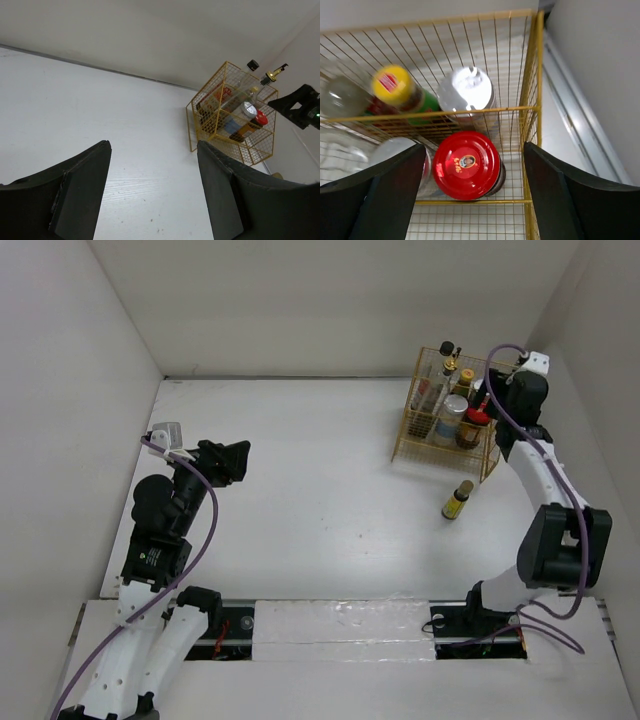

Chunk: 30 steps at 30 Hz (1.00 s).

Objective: Organize the condiment bottles

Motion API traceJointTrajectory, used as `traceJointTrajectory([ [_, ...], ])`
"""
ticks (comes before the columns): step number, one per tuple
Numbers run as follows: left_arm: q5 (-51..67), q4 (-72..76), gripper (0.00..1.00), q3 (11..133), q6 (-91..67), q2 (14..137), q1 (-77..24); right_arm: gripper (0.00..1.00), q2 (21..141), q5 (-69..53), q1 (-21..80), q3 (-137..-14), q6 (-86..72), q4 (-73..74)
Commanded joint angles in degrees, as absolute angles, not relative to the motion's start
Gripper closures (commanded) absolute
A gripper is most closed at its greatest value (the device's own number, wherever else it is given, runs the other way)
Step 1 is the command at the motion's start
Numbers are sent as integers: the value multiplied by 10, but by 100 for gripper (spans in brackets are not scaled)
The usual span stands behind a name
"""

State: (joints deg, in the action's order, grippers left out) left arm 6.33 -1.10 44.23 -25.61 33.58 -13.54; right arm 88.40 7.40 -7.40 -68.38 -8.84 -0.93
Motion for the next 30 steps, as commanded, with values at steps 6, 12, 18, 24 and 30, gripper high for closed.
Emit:
traceJointTrajectory([
  [6, 74, 24, 35, 450, -258, 335, -139, 36, 680, 121, -8, -606, -135, -58],
  [12, 74, 24, 35, 450, -258, 335, -139, 65, 520, 231, 154, -437, -174, -27],
  [18, 80, 24, 35, 450, -258, 329, -139, 8, 405, 289, 198, -395, -221, 218],
  [24, 85, 29, 35, 445, -258, 329, -139, 10, 409, 302, 192, -358, -244, 233],
  [30, 85, 29, 35, 445, -258, 329, -139, 26, 488, 302, 150, -377, -214, 179],
])
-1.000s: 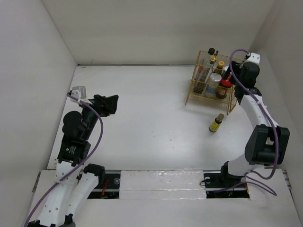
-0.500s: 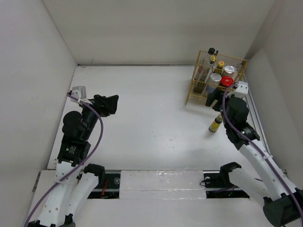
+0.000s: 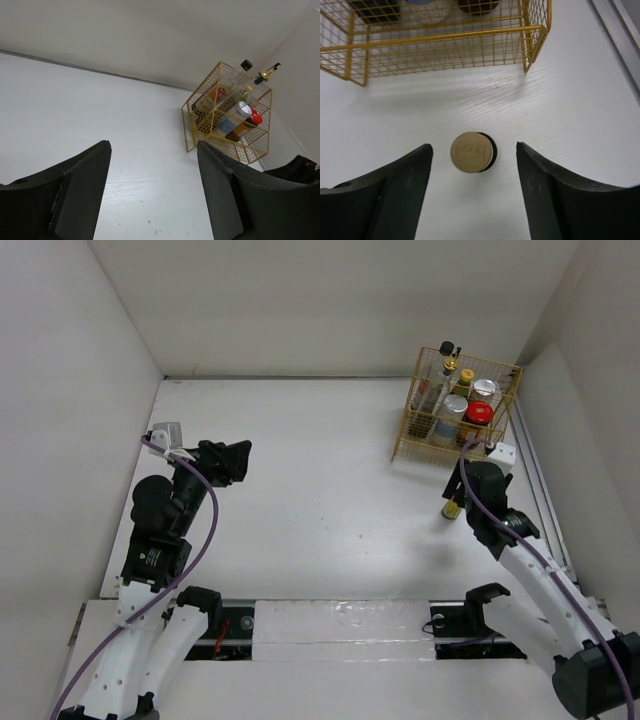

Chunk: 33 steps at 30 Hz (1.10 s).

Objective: Organize the condiment bottles

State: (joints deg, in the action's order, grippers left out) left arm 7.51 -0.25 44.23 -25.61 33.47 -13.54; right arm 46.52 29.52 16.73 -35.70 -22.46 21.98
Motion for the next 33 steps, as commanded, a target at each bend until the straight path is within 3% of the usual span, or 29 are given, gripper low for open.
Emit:
traceJointTrajectory([
  [1, 85, 29, 35, 445, -258, 329, -139, 29, 496, 293, 145, -377, -214, 159],
  [5, 85, 29, 35, 445, -258, 329, -139, 39, 538, 293, 139, -371, -214, 133],
  [9, 85, 29, 35, 445, -258, 334, -139, 70, 552, 307, 134, -376, -220, 146],
  [12, 85, 29, 35, 445, -258, 334, -139, 80, 516, 317, 148, -376, -220, 126],
  [17, 85, 29, 35, 445, -258, 340, -139, 79, 470, 294, 206, -471, -194, 117],
  [22, 85, 29, 35, 445, -258, 340, -139, 79, 532, 306, 228, -562, -164, 73],
  [33, 79, 29, 35, 445, -258, 334, -139, 79, 687, 228, 123, -691, -134, 29],
])
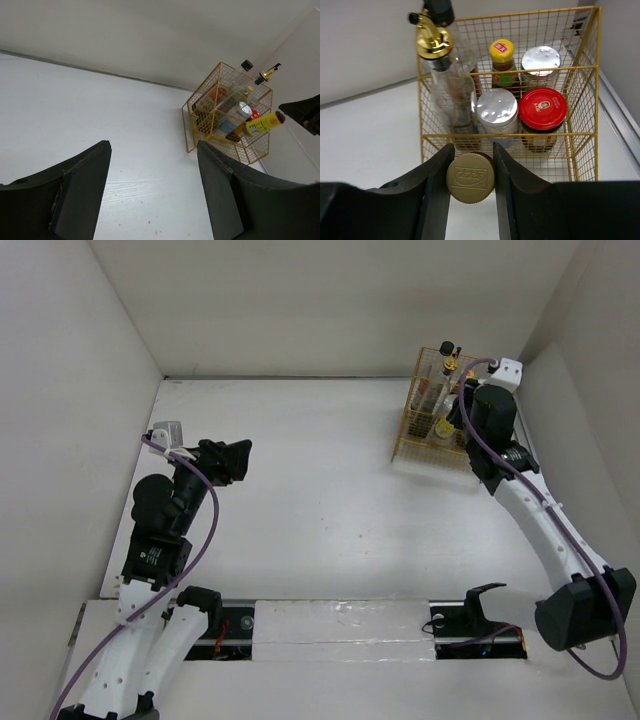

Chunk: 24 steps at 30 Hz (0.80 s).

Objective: Organize the condiment bottles

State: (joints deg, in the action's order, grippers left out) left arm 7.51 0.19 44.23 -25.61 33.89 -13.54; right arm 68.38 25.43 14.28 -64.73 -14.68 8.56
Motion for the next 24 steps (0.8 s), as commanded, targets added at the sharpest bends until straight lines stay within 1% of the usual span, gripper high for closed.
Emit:
traceJointTrajectory([
  [1, 79, 29, 35, 445, -258, 334, -139, 79, 693, 218, 107, -691, -134, 29],
  [9, 79, 29, 35, 445, -258, 345, -139, 79, 766, 183, 59, -666, -134, -1],
  [17, 84, 29, 35, 445, -258, 351, -139, 78, 831, 180, 65, -621, -154, -25],
  [21, 84, 29, 35, 445, -258, 351, -139, 68, 843, 213, 81, -614, -159, -25],
  [24, 90, 29, 35, 445, -258, 351, -139, 56, 848, 223, 86, -603, -159, -25],
])
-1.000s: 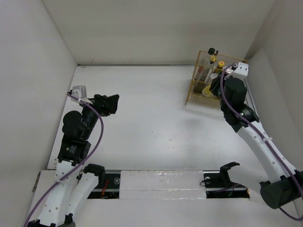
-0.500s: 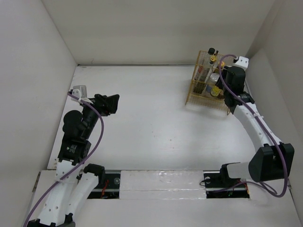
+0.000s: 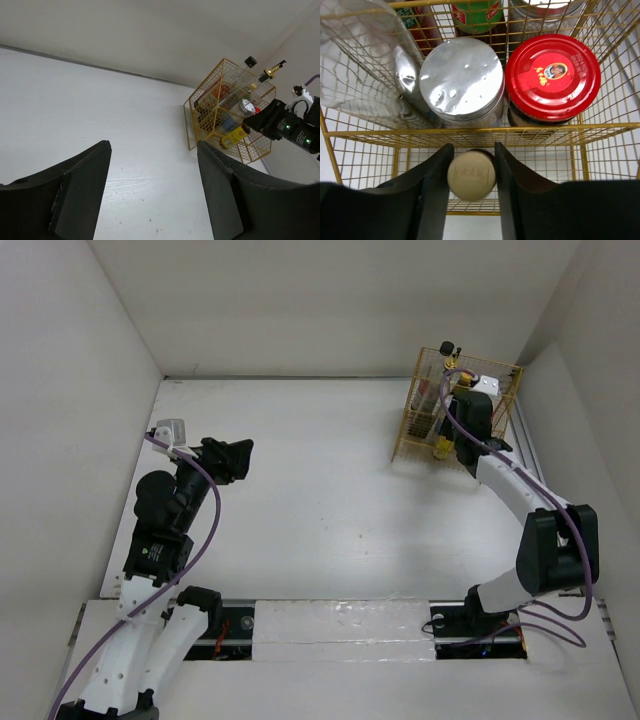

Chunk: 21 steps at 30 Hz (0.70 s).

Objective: Organize the condiment bottles

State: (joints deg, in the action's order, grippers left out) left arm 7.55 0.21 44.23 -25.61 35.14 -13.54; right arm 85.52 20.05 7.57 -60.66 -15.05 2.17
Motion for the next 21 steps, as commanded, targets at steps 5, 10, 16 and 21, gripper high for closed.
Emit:
traceJointTrajectory([
  [5, 90, 29, 34, 445, -258, 351, -139, 32, 841, 223, 86, -598, -159, -25],
  [10, 90, 29, 29, 445, -258, 351, -139, 17, 795, 228, 91, -598, -159, -25],
  [16, 100, 34, 10, 445, -258, 351, -139, 0, 690, 229, 128, -598, -142, -20],
  [21, 120, 34, 0, 445, -258, 356, -139, 0, 592, 105, 184, -590, -101, -56],
])
